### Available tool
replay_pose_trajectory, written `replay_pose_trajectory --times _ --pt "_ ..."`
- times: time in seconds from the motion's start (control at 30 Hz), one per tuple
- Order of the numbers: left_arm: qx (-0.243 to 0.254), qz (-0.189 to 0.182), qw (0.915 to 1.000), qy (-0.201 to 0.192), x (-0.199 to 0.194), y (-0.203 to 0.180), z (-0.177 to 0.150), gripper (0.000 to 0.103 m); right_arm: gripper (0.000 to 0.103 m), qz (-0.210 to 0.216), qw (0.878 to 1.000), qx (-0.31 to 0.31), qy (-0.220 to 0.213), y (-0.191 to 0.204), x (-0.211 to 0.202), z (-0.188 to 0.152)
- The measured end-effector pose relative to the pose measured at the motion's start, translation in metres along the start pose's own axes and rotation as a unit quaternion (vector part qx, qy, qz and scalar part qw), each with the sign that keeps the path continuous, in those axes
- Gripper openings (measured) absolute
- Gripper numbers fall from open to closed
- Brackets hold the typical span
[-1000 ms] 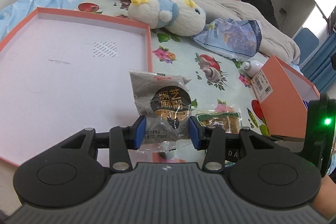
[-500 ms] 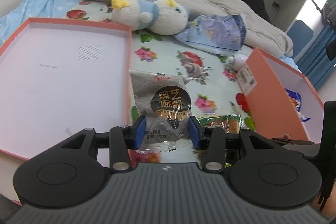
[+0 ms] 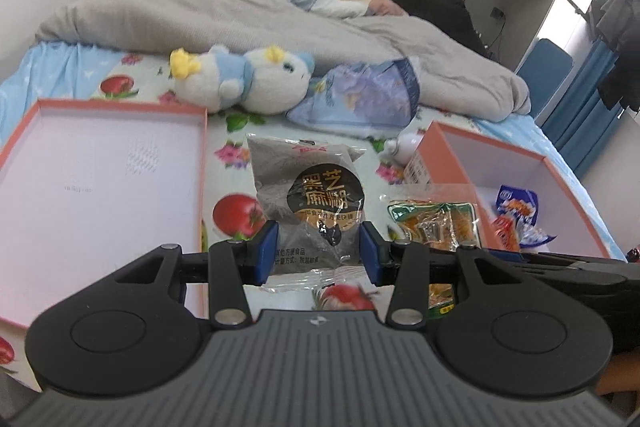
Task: Organize snacks
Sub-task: 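Lift the black packet and green-labelled bag and carry them toward the box, then lower both packets into the box and open both grippers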
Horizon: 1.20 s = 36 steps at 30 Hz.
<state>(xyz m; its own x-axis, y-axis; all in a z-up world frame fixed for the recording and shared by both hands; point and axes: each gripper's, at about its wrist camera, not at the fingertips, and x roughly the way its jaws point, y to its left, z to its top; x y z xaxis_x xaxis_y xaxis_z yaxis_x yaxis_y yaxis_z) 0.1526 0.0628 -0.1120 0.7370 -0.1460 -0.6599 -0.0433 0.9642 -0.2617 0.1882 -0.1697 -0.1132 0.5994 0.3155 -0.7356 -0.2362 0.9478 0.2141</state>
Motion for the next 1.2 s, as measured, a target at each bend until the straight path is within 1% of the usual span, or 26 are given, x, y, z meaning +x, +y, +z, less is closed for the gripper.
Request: replay_pose_trajectory --times 0.1,0.23,0.3,0.5,0.7,0.87,0.93,1.07,1.2 --pt "0.007 -0.004 0.9999 -0.010 -0.007 -0.012 0.012 0.049 0.054 0.005 1.000 0.006 -0.014 -0.004 -0.014 0.011" --pt "0.028 -0.008 0.9994 -0.020 -0.011 -0.033 0.027 0.049 0.054 0.001 0.999 0.011 -0.034 -0.012 -0.029 0.026" --pt "0.036 -0.012 0.9990 -0.026 -0.014 -0.044 0.033 0.049 0.054 0.003 0.999 0.018 -0.044 -0.019 -0.038 0.032" --pt "0.050 -0.029 0.9975 -0.041 -0.015 -0.078 0.055 0.049 0.054 -0.010 0.996 0.036 -0.077 -0.045 -0.064 0.049" --pt "0.071 -0.050 0.9950 -0.049 -0.007 -0.119 0.079 0.049 0.054 -0.033 0.992 0.053 -0.113 -0.079 -0.088 0.067" --pt "0.090 -0.071 0.9920 -0.053 0.009 -0.159 0.096 0.049 0.054 -0.046 0.988 0.067 -0.133 -0.106 -0.098 0.081" --pt "0.099 -0.078 0.9908 -0.050 0.019 -0.176 0.101 0.049 0.054 -0.053 0.987 0.072 -0.137 -0.118 -0.098 0.084" --pt "0.116 -0.094 0.9885 -0.026 0.049 -0.207 0.103 0.049 0.054 -0.078 0.984 0.080 -0.136 -0.146 -0.093 0.085" --pt "0.126 -0.098 0.9872 0.008 0.086 -0.231 0.097 0.049 0.054 -0.091 0.984 0.096 -0.116 -0.179 -0.077 0.081"
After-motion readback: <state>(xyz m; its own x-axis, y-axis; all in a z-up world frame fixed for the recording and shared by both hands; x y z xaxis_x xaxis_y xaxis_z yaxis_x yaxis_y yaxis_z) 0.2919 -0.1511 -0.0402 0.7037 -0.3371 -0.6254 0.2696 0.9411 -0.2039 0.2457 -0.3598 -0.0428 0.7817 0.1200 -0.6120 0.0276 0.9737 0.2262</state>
